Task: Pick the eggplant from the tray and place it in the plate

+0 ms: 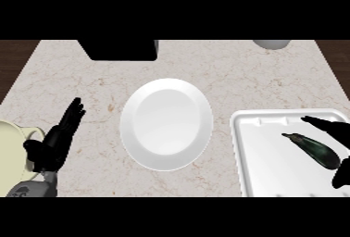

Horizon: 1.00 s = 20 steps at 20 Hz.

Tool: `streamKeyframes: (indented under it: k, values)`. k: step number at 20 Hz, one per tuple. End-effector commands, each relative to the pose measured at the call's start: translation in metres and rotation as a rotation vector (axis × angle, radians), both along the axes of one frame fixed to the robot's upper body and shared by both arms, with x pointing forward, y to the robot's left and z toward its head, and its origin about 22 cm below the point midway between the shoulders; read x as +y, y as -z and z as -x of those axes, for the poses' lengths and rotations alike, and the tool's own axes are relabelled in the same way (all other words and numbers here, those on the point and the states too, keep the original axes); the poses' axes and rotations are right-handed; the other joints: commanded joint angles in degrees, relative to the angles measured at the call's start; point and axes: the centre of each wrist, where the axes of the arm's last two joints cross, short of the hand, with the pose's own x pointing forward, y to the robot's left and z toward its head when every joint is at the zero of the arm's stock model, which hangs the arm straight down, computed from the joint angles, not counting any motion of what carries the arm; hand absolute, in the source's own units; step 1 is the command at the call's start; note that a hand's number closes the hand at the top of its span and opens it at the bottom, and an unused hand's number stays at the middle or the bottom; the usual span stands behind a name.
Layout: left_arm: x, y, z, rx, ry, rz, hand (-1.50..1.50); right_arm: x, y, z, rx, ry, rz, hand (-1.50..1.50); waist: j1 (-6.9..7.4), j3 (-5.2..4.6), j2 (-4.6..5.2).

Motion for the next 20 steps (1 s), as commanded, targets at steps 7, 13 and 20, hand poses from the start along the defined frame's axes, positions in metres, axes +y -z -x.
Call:
streamKeyframes:
  k: [7,13,20]
  values:
    - [0.009,0.012,0.023,0.004,-0.006,0.0,0.0,-0.002,0.041,-0.016,0.015,0.01,0.089,-1.5,0.48,0.02,0.01]
    - [-0.005,-0.001,0.006,0.001,-0.01,-0.002,0.0,0.0,0.069,-0.013,0.025,-0.003,0.086,-1.5,0.03,0.01,-0.02]
    - [0.016,0.006,-0.006,0.002,0.016,0.018,0.0,0.002,0.082,-0.022,0.078,-0.08,0.03,1.5,0.37,0.02,0.18]
